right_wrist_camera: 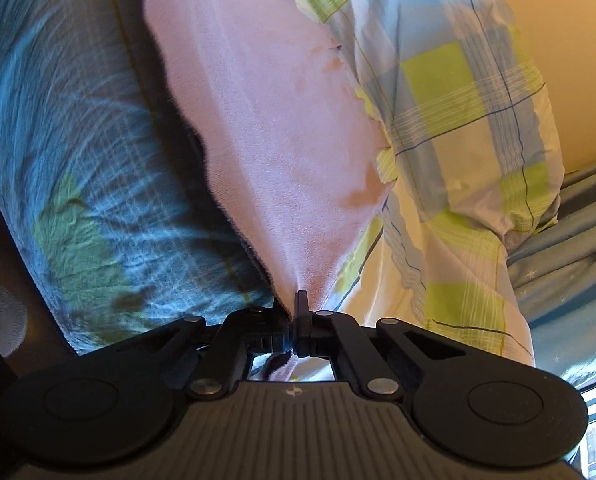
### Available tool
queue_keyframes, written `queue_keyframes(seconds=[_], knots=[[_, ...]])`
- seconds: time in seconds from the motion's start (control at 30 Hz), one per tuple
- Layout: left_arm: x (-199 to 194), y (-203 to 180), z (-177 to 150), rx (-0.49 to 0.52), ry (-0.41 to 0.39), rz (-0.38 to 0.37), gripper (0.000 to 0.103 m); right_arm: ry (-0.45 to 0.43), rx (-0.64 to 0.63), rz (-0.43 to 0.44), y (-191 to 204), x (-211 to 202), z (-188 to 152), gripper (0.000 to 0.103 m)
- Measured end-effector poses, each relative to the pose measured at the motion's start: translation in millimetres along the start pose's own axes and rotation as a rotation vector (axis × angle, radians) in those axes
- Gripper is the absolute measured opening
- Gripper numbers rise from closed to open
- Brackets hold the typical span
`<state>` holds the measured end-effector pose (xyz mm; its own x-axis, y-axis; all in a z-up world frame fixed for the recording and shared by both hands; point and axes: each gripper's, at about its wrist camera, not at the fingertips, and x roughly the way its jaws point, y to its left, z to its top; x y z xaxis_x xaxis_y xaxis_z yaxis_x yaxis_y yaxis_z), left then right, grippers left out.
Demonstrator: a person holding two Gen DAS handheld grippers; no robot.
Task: Fold clothes
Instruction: 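Lift the side edge with both grippers and fold it over toward the middle, then open both grippers and release the folded side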
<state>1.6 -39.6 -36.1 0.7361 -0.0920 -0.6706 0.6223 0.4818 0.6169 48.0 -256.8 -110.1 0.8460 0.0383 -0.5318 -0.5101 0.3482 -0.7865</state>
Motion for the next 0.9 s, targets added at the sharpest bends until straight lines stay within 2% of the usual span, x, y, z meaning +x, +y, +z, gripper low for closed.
queue_keyframes(seconds=[0.1, 0.23, 0.33, 0.43, 0.63, 0.73, 0.9], knots=[[-21.3, -0.7, -8.5, 0.004, -0.008, -0.042, 0.002, -0.011, 0.025, -0.006, -9.7, -24.3, 3.9, 0.000], [-56.2, -9.5, -19.1, 0.011, -0.025, -0.163, 0.002, -0.022, 0.041, 0.020, -15.4, -70.8, 15.8, 0.000], [-63.4, -8.7, -22.1, 0.014, -0.026, -0.214, 0.002, -0.023, 0.033, 0.072, -18.7, -99.6, 18.0, 0.000], [-55.5, 17.2, -14.2, -0.031, -0.043, -0.235, 0.002, -0.023, 0.018, 0.133, -23.9, -116.8, 19.0, 0.000], [1.2, 92.9, 1.8, -0.129, -0.047, -0.290, 0.002, -0.027, -0.031, 0.255, -66.9, -87.2, 41.7, 0.000], [44.2, 123.0, 3.3, -0.197, -0.036, -0.356, 0.003, -0.001, -0.034, 0.337, -98.6, -47.1, 48.8, 0.000], [117.5, 151.2, -2.7, -0.301, 0.008, -0.438, 0.010, 0.036, 0.005, 0.471, -130.2, 27.9, 57.4, 0.000]])
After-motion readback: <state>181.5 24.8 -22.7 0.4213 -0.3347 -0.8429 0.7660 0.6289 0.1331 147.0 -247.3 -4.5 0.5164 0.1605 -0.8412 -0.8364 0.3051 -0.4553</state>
